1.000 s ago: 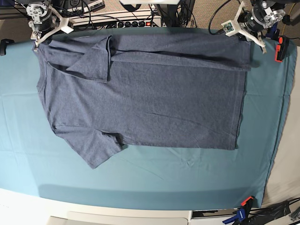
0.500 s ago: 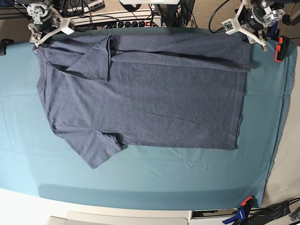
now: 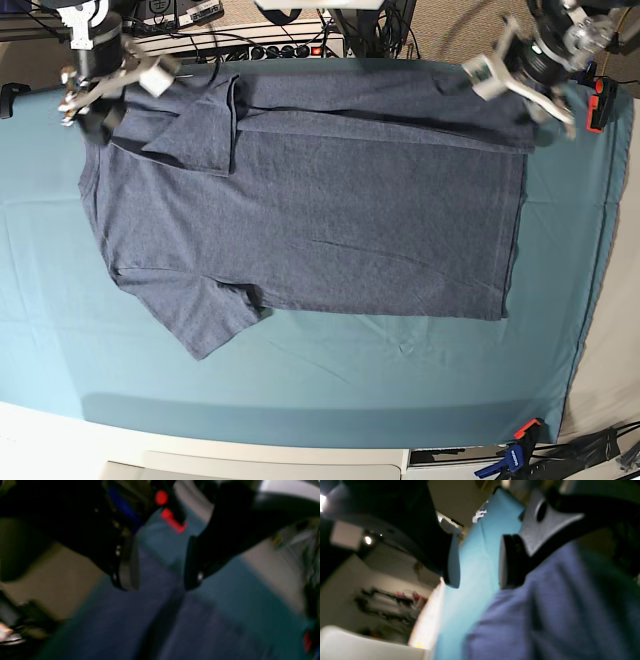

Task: Fold the T-shirt properly
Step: 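Lift the gripped folded edge and carry it across the shirt body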

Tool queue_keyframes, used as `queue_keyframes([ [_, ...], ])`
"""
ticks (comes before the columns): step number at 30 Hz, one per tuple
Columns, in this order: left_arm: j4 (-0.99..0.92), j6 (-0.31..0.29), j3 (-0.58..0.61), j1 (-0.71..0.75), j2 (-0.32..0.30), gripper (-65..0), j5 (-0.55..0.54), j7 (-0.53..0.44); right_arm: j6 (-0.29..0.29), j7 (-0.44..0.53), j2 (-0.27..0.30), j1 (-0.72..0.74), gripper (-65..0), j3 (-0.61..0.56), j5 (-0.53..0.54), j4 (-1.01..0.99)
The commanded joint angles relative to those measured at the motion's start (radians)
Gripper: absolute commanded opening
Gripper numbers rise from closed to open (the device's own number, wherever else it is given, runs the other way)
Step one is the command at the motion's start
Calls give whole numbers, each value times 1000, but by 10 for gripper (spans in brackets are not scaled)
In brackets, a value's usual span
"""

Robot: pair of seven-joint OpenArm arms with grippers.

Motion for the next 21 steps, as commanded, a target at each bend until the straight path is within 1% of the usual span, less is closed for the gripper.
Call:
queue_keyframes([
  [1, 15, 12, -39, -14, -14, -340, -4, -27, -38, 15, -6, 21, -393, 36, -14, 27],
  [3, 15, 12, -105, -40, -14, -340, -68, -59, -68, 52, -45, 82, -393, 96, 43, 30],
  [4, 15, 12, -137, -56, -14, -340, -114, -78, -71, 74, -66, 122, -393, 125, 93, 30],
  [7, 15, 11, -207, -117, -14, -340, -267, -142, -67, 130, -134, 264, -393, 189, 282, 28],
  [9, 15, 11, -225, -161, -14, -340, -351, -167, -56, 145, -175, 351, -393, 201, 375, 26],
  [11, 3, 10, -226, -203, -14, -340, -397, -185, -56, 173, -219, 420, -393, 200, 430, 3],
  [14, -84, 7, -225, -255, -13, -340, -466, -198, -56, 191, -284, 519, -393, 200, 493, -76],
  [15, -119, 3, -225, -269, -13, -340, -491, -208, -56, 204, -303, 550, -393, 200, 512, -115],
  [16, -155, -13, -225, -284, -13, -340, -512, -217, -56, 216, -319, 584, -393, 200, 535, -161],
  [19, -259, -49, -225, -337, -8, -340, -588, -218, -56, 242, -354, 693, -393, 200, 620, -319],
  [21, -324, -71, -225, -377, -5, -340, -631, -218, -46, 251, -364, 769, -393, 200, 678, -425],
])
